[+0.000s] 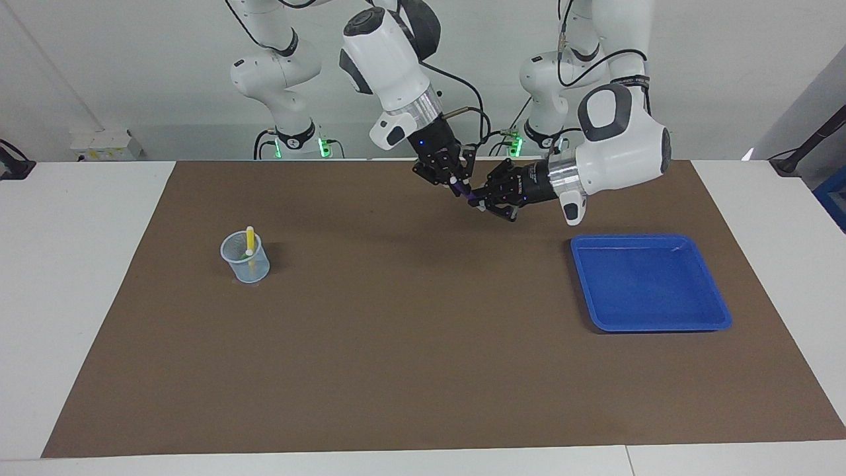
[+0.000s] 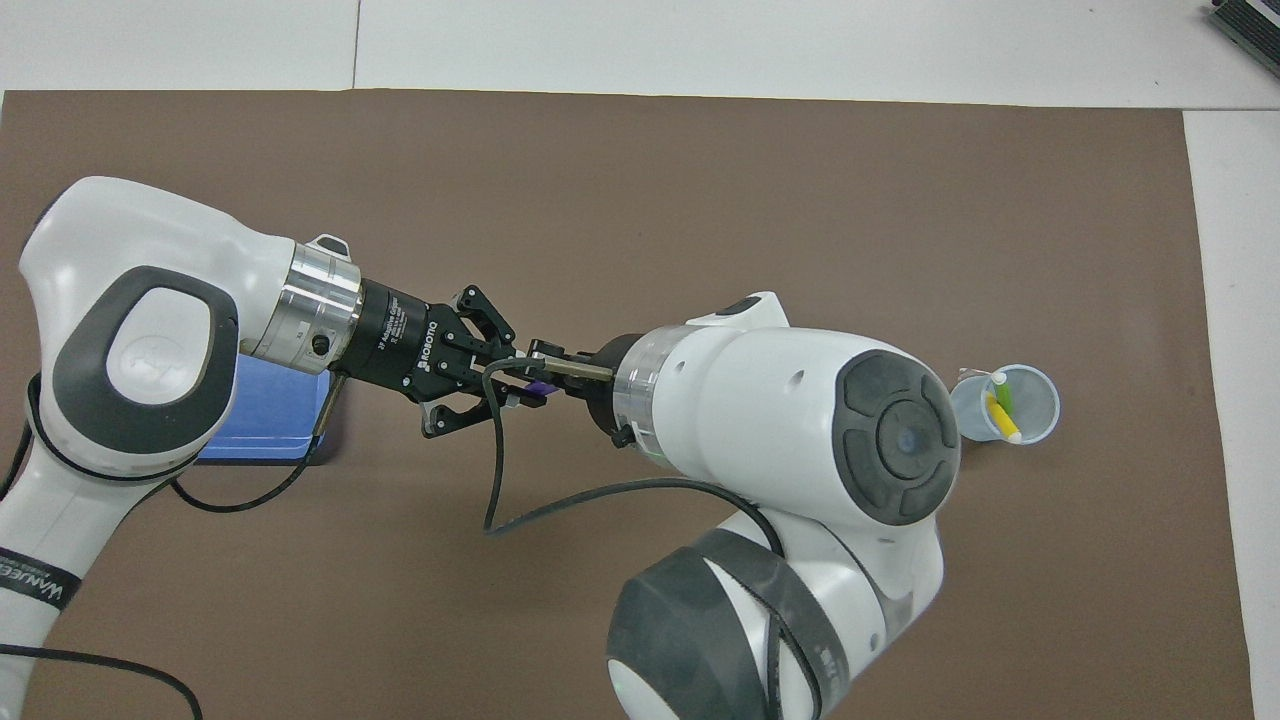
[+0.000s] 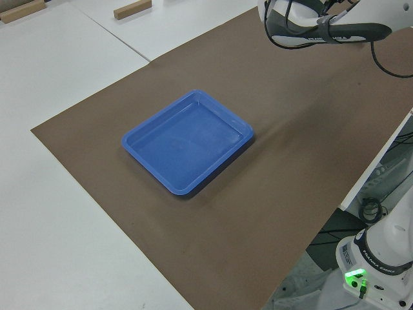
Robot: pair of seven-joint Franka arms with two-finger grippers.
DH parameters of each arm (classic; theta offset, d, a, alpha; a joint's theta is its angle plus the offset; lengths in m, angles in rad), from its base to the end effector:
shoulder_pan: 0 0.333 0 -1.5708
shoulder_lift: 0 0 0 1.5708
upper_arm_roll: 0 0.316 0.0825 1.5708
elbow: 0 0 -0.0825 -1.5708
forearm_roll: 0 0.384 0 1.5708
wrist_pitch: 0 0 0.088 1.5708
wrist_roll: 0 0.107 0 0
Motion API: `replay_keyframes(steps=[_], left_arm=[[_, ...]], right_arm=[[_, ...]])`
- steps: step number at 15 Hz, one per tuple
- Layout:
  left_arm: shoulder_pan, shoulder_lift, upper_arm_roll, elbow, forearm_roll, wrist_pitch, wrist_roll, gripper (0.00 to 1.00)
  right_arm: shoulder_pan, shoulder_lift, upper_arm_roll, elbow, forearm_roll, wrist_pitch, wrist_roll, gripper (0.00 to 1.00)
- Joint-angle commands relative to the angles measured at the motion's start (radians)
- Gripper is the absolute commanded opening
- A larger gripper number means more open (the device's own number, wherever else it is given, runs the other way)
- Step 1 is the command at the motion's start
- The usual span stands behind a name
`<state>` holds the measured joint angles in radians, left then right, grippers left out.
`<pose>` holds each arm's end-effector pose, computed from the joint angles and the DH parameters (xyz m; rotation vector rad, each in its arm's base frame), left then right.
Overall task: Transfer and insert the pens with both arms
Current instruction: 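Open the left gripper while the right gripper pulls the purple pen away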
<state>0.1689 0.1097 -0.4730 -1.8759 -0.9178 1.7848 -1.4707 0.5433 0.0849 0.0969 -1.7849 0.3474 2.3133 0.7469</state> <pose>0.5339 -0.2301 0.4774 1.8388 1.6571 -1.1095 0.4992 0.3776 0.5491 -2.5889 0.3747 -0.1849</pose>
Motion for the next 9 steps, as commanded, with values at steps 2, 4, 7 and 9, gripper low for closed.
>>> replay_keyframes(steps=[2,4,7,9], left_arm=[[-0.022,-0.048,0.016,-0.034,-0.018,-0.008,0.065,1.00],[-0.025,-0.053,0.016,-0.037,-0.018,-0.008,0.075,1.00],[-0.022,-0.054,0.017,-0.035,-0.013,-0.010,0.084,1.00],[-0.025,-0.054,0.019,-0.037,-0.001,-0.007,0.078,1.00]], right_arm=[[-0.025,-0.031,0.000,-0.054,-0.013,-0.032,-0.044,0.00],[-0.066,-0.034,0.000,-0.059,-0.014,-0.075,-0.107,0.00],[-0.129,-0.043,-0.003,-0.060,-0.037,-0.170,-0.216,0.00],[-0.193,-0.051,-0.005,-0.056,-0.140,-0.270,-0.297,0.00]])
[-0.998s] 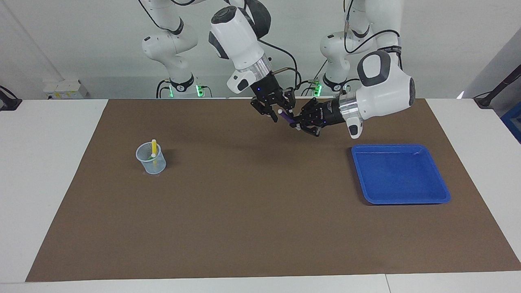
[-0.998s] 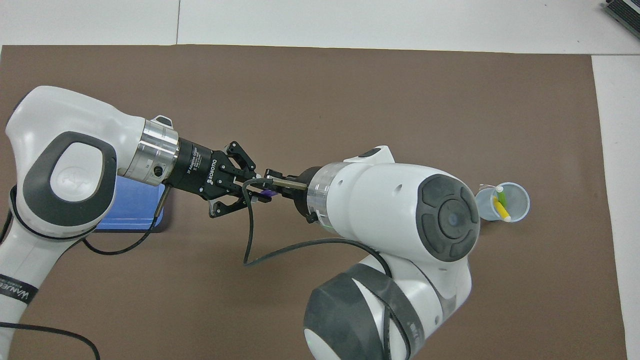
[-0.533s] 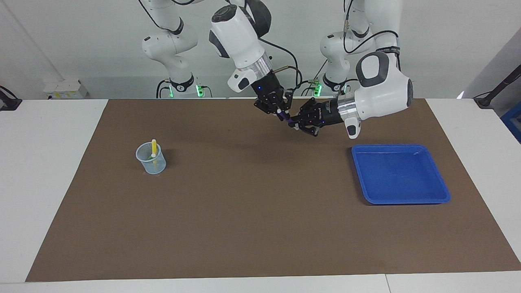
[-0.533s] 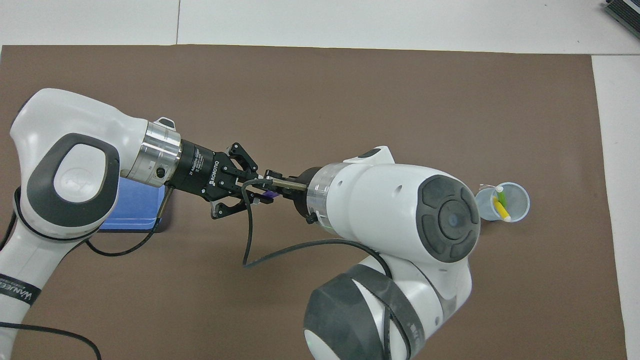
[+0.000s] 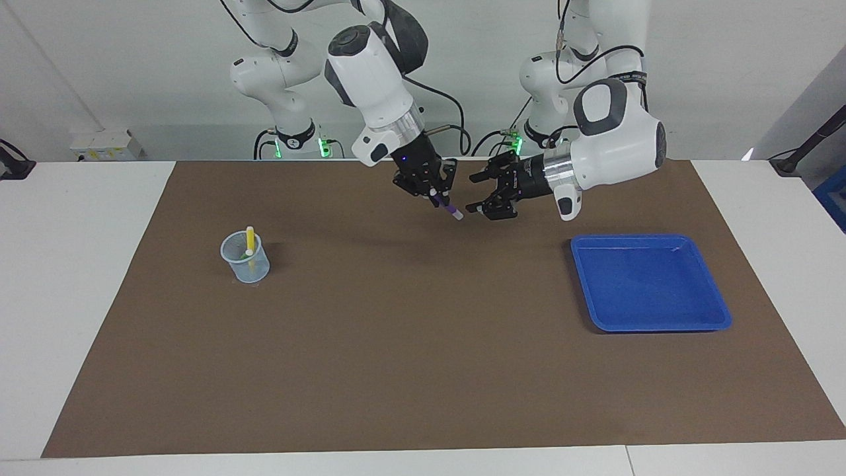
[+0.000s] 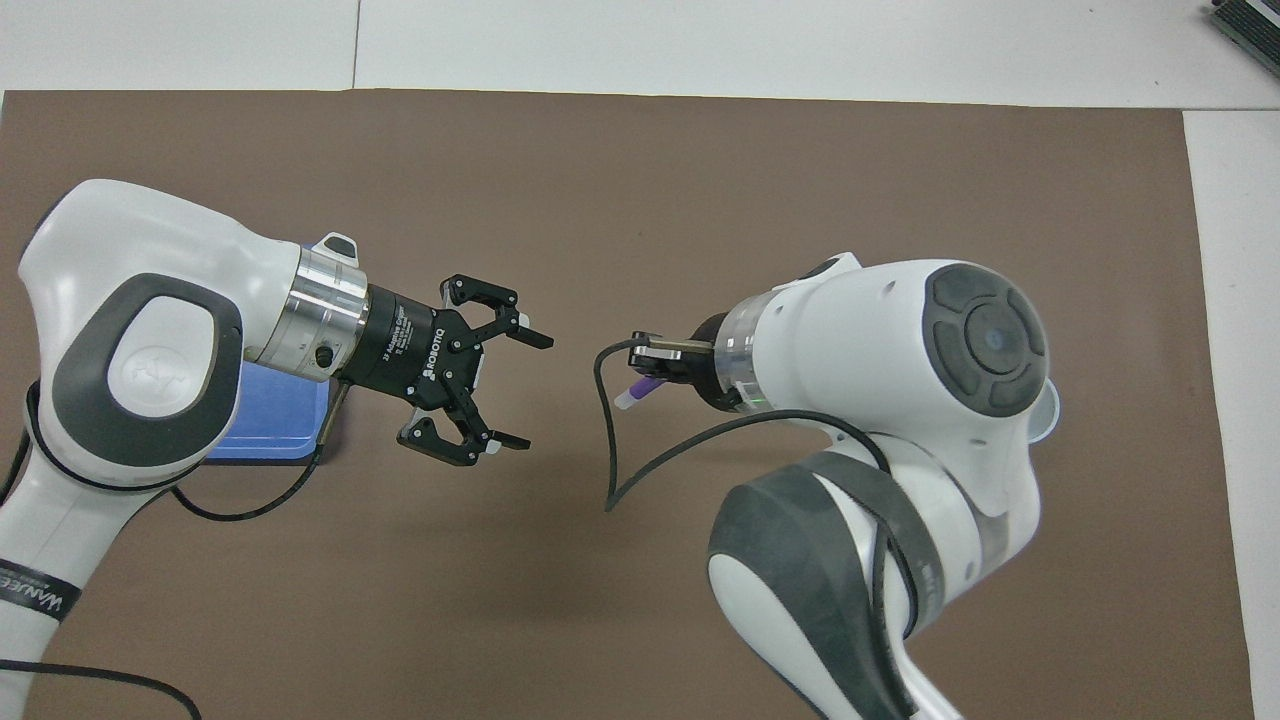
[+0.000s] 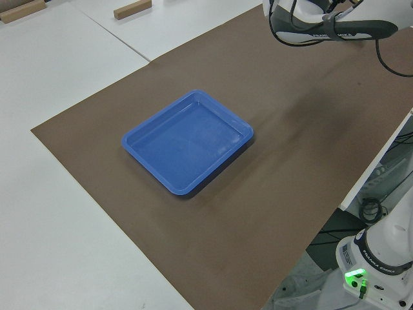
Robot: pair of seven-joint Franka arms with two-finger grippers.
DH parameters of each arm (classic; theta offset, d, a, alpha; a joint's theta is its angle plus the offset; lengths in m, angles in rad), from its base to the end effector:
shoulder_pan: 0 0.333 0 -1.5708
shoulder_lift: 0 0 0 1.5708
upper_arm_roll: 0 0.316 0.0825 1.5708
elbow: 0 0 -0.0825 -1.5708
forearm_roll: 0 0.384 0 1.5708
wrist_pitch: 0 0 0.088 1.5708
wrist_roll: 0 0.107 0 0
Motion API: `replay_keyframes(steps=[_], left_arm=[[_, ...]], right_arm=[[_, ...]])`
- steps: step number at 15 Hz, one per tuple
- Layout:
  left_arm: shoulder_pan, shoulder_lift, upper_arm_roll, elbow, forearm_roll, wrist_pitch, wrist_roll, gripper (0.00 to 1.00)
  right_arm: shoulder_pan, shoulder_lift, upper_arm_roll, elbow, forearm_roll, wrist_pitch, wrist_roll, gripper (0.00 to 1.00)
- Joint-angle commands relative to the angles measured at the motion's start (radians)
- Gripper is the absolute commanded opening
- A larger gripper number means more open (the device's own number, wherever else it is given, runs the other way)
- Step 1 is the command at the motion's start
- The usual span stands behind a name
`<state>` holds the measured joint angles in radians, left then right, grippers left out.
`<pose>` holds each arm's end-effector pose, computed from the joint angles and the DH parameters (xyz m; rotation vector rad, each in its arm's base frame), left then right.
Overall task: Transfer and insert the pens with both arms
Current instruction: 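Open the left gripper while the right gripper pulls the purple pen away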
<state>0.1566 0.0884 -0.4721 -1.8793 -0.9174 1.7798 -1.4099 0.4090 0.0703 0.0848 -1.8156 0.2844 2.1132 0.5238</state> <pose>0.5269 -0.2368 0.4860 1.8982 1.5737 -1.0718 0.5276 0.2973 0.5194 -2.7908 0.2105 -0.0960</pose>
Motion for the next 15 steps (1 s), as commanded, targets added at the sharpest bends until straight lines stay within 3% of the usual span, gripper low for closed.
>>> replay_keyframes(steps=[1,5,8,12,15], left_arm=[[-0.011,-0.038,0.020,-0.037,0.024,0.000,0.019,1.00],[0.004,-0.036,0.021,-0.038,0.245,0.006,0.019,1.00],[0.035,-0.035,0.023,-0.037,0.452,0.009,0.019,1.00],[0.184,-0.026,0.023,-0.020,0.544,0.012,0.108,1.00],[0.257,-0.027,0.023,-0.020,0.618,0.009,0.291,1.00]], right_arm=[[-0.096,-0.043,0.007,-0.019,-0.126,-0.123,-0.138,0.00],[-0.255,-0.066,0.007,-0.010,-0.253,-0.278,-0.472,0.00],[-0.335,-0.075,0.007,-0.016,-0.350,-0.321,-0.701,0.00],[-0.438,-0.096,0.009,-0.080,-0.358,-0.285,-0.870,0.00],[-0.504,-0.130,0.009,-0.201,-0.358,-0.139,-0.979,0.00]])
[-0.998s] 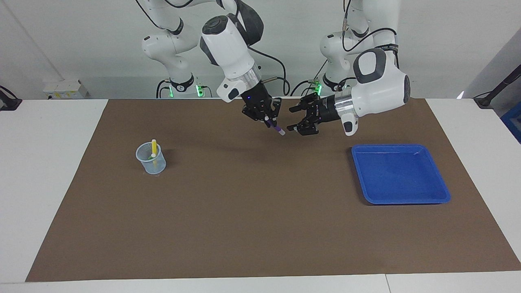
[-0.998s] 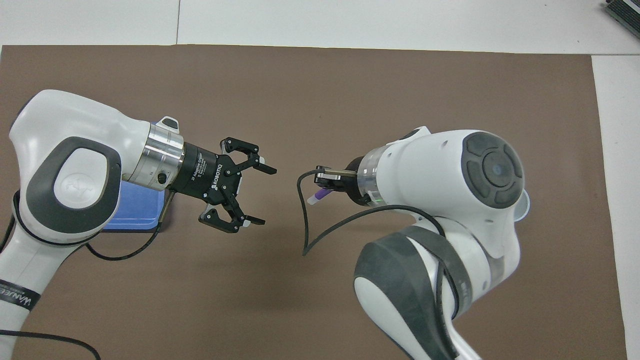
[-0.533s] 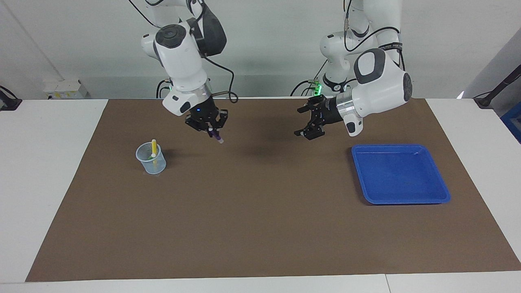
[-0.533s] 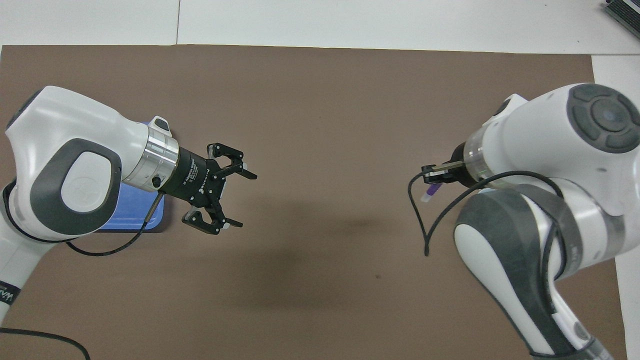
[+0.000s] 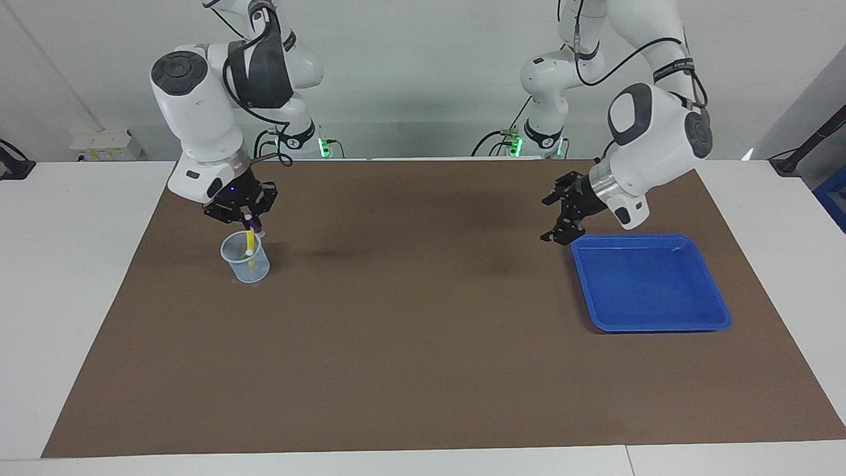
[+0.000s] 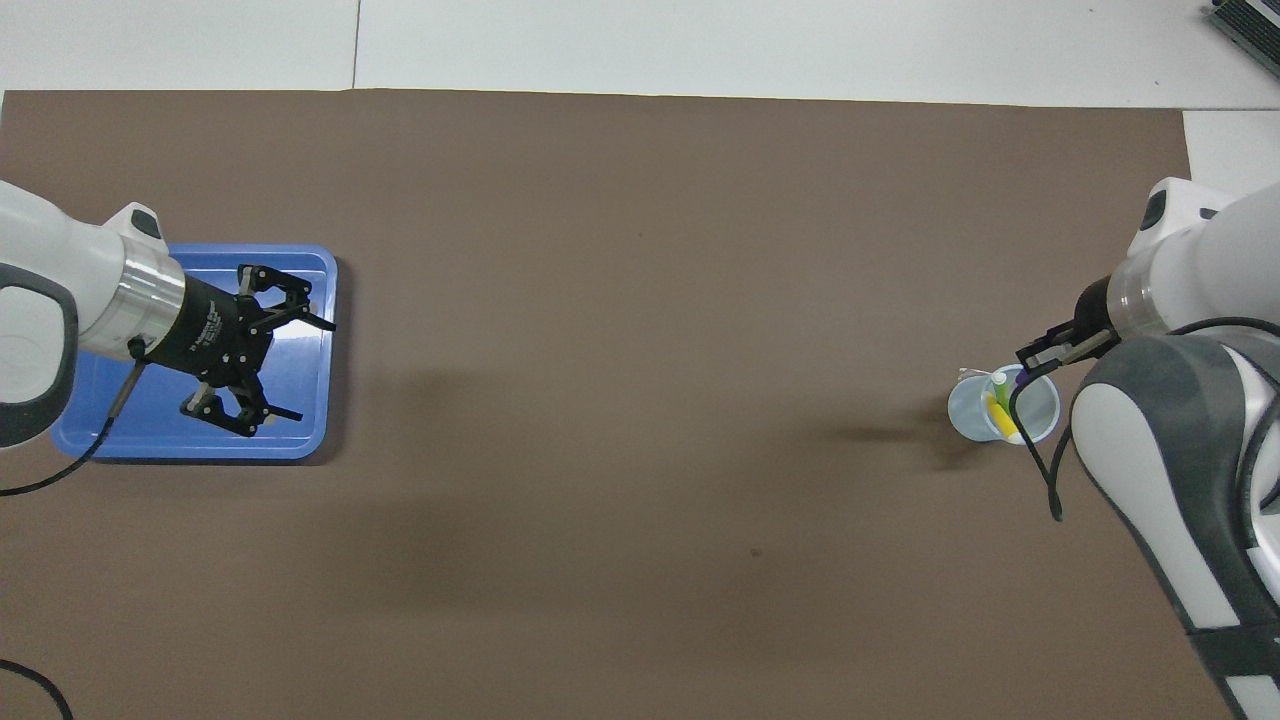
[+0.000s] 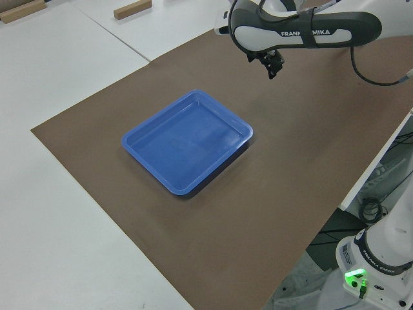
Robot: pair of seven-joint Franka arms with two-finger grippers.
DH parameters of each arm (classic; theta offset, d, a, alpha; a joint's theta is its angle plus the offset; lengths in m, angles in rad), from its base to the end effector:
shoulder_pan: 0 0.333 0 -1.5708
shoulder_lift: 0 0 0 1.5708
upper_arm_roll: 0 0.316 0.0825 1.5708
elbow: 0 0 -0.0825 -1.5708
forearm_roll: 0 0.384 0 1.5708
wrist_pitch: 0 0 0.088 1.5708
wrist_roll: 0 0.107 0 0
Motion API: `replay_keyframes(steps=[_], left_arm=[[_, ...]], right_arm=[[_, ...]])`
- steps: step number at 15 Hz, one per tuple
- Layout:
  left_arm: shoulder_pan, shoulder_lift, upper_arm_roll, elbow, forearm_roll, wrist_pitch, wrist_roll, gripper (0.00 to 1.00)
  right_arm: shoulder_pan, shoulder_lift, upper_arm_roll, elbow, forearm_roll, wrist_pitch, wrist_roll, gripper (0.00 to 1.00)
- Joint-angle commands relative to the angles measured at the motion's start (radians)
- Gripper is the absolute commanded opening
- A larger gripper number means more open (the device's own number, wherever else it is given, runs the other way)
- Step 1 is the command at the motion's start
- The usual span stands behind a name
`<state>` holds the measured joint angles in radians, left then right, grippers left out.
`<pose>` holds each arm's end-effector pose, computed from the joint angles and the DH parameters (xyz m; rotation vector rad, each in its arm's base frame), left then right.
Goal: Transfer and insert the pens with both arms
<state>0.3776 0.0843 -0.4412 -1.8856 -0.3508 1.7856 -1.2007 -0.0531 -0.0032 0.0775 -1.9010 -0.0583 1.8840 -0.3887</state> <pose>0.5600 -0.0600 0.4567 2.3581 1.6865 -0.5313 0.5581 0.0093 0.4960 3.0176 0.6613 -0.0365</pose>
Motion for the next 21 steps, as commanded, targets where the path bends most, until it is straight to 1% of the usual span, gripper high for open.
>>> replay_keyframes(steps=[1,2,4,5,6,7,8,9,10,11,13,15,16,18,20,21], left_arm=[[0.049,-0.021,-0.008,-0.009,0.091,0.003,0.111,1.00],[0.061,-0.018,-0.007,0.002,0.134,-0.002,0.142,1.00],[0.079,-0.018,-0.007,0.016,0.199,-0.008,0.231,1.00],[0.081,-0.020,-0.001,0.025,0.232,-0.012,0.283,1.00],[0.069,-0.020,0.030,0.039,0.262,-0.017,0.338,1.00],[0.063,-0.021,0.057,0.051,0.285,-0.021,0.405,1.00],[0.066,-0.026,0.062,0.074,0.299,-0.031,0.485,1.00],[0.063,-0.029,0.084,0.100,0.308,-0.050,0.569,1.00],[0.044,-0.032,0.131,0.129,0.325,-0.061,0.676,1.00],[-0.004,-0.038,0.198,0.153,0.326,-0.084,0.764,1.00],[-0.119,-0.057,0.333,0.213,0.328,-0.149,0.893,1.00],[-0.236,-0.072,0.448,0.246,0.342,-0.193,0.963,1.00],[-0.271,-0.087,0.464,0.264,0.366,-0.215,0.987,1.00],[-0.281,-0.121,0.449,0.286,0.401,-0.241,1.029,1.00],[-0.295,-0.127,0.447,0.295,0.412,-0.282,1.129,1.00],[-0.304,-0.127,0.449,0.310,0.432,-0.302,1.183,1.00]], right_arm=[[-0.053,-0.067,0.016,-0.153,-0.015,0.124,-0.070,0.00],[-0.056,-0.076,0.016,-0.188,-0.015,0.162,-0.071,0.00],[-0.076,-0.074,0.016,-0.210,-0.015,0.190,-0.071,0.00],[-0.077,-0.073,0.016,-0.219,-0.015,0.196,-0.070,0.01],[-0.079,-0.075,0.016,-0.230,-0.015,0.208,-0.071,0.07],[-0.079,-0.073,0.016,-0.231,-0.015,0.211,-0.070,0.17],[-0.079,-0.073,0.016,-0.231,-0.015,0.211,-0.070,0.29],[-0.079,-0.073,0.016,-0.231,-0.015,0.211,-0.070,0.57],[-0.080,-0.072,0.016,-0.231,-0.015,0.208,-0.067,0.92],[-0.080,-0.072,0.016,-0.228,-0.015,0.199,-0.062,1.00],[-0.076,-0.072,0.018,-0.216,-0.014,0.190,-0.061,1.00],[-0.067,-0.072,0.019,-0.158,0.003,0.138,-0.056,1.00],[-0.062,-0.072,0.021,-0.109,0.005,0.086,-0.023,1.00],[-0.010,-0.057,0.022,0.009,0.005,-0.039,0.066,1.00],[0.010,-0.037,0.028,0.109,0.005,-0.150,0.103,1.00],[0.028,-0.029,0.030,0.147,0.005,-0.187,0.113,1.00]])
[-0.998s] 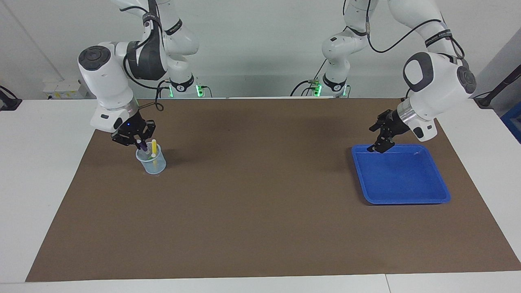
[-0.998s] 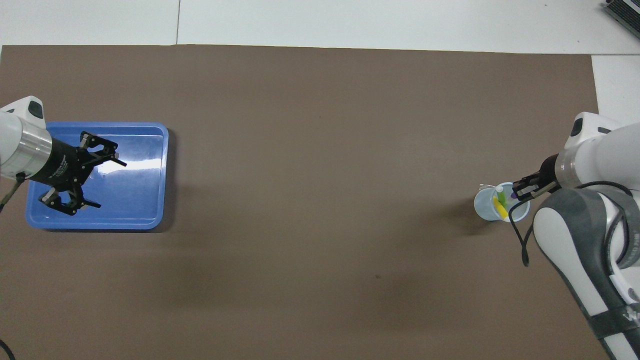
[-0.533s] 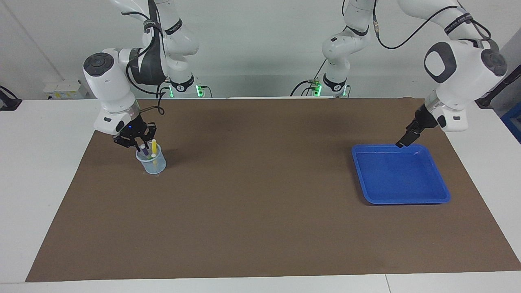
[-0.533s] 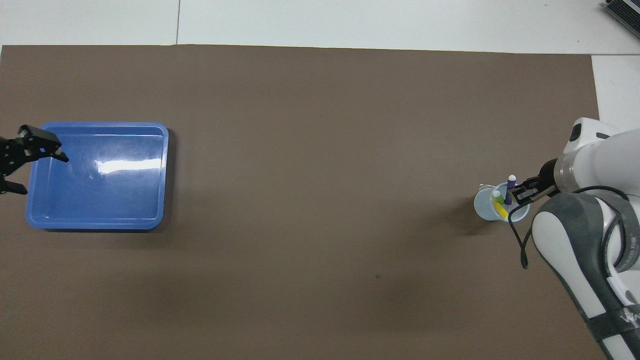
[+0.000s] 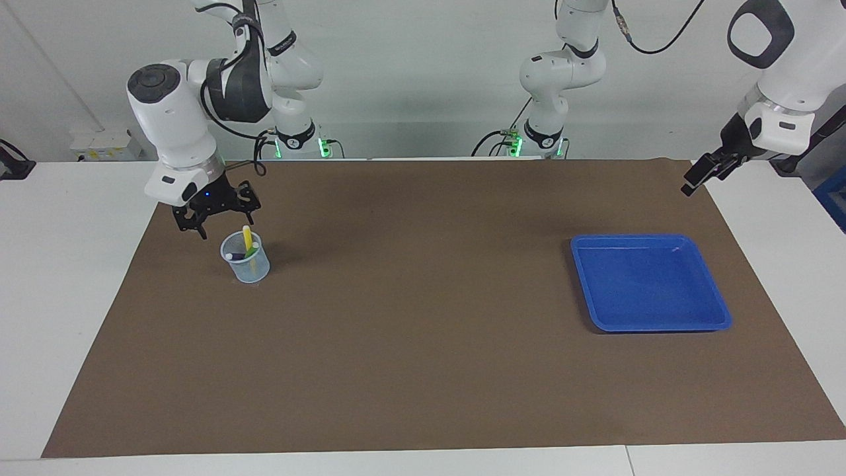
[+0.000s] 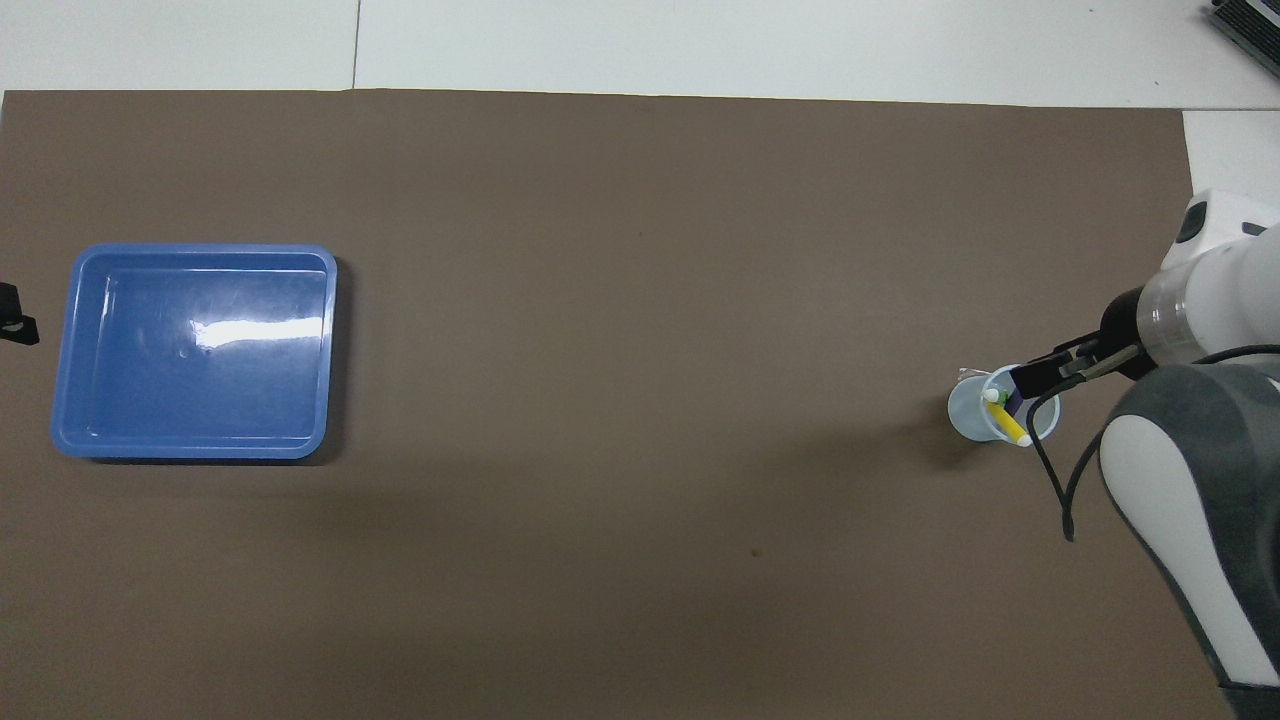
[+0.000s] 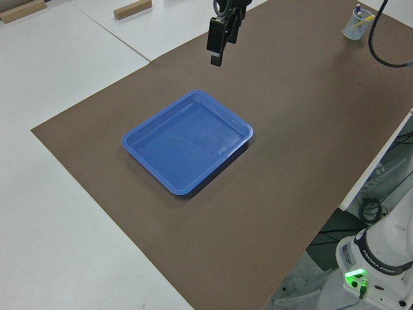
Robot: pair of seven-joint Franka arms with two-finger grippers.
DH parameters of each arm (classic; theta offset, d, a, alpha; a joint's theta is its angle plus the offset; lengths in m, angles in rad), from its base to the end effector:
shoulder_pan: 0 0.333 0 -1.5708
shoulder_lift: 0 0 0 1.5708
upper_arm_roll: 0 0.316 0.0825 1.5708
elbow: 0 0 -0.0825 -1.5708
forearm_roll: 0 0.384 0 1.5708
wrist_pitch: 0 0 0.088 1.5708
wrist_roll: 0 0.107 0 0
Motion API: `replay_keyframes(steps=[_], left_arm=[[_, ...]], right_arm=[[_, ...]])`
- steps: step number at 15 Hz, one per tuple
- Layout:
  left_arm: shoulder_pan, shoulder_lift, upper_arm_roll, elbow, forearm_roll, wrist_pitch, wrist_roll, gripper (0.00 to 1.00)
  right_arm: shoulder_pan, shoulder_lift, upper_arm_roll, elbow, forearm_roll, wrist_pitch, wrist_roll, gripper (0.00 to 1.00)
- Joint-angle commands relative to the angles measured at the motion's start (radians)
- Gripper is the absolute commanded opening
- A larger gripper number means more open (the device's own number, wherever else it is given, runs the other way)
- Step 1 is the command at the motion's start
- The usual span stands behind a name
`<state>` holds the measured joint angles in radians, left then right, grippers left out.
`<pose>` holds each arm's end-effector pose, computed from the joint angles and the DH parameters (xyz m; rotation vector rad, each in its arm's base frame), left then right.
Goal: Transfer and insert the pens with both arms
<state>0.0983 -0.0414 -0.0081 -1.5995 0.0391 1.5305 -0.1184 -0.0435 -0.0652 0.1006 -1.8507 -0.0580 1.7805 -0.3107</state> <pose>0.5347 0.0526 0.6302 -3.0845 -0.3245 0.0419 0.5414 0.0272 0.5450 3.0241 0.5813 -0.0205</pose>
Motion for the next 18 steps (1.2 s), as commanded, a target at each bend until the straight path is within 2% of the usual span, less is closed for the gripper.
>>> replay_keyframes(steps=[1,4,5,9,11,14,18], left_arm=[[-0.041,-0.002,0.020,0.038,0.045,-0.064,0.126,1.00],[-0.074,-0.029,0.010,0.032,0.036,-0.058,0.120,1.00],[-0.107,-0.031,0.011,0.024,0.036,-0.058,0.120,1.00],[-0.132,-0.031,0.007,0.015,0.031,-0.052,0.117,1.00],[-0.131,-0.035,0.007,-0.006,0.031,-0.049,0.117,1.00],[-0.127,-0.064,0.004,-0.097,0.030,0.052,0.112,1.00],[-0.121,-0.064,0.005,-0.089,-0.062,0.079,0.046,1.00]], right_arm=[[0.033,0.036,0.007,0.119,0.004,-0.108,0.045,1.00],[0.043,0.038,0.007,0.148,0.003,-0.147,0.065,1.00],[0.043,0.038,0.007,0.169,0.004,-0.171,0.065,1.00],[0.040,0.061,0.005,0.269,0.004,-0.268,0.065,1.00],[0.043,0.058,0.005,0.265,0.004,-0.268,0.125,1.00],[0.045,0.045,0.005,0.228,0.006,-0.240,0.137,1.00],[0.045,0.028,0.004,0.188,0.006,-0.218,0.140,1.00]])
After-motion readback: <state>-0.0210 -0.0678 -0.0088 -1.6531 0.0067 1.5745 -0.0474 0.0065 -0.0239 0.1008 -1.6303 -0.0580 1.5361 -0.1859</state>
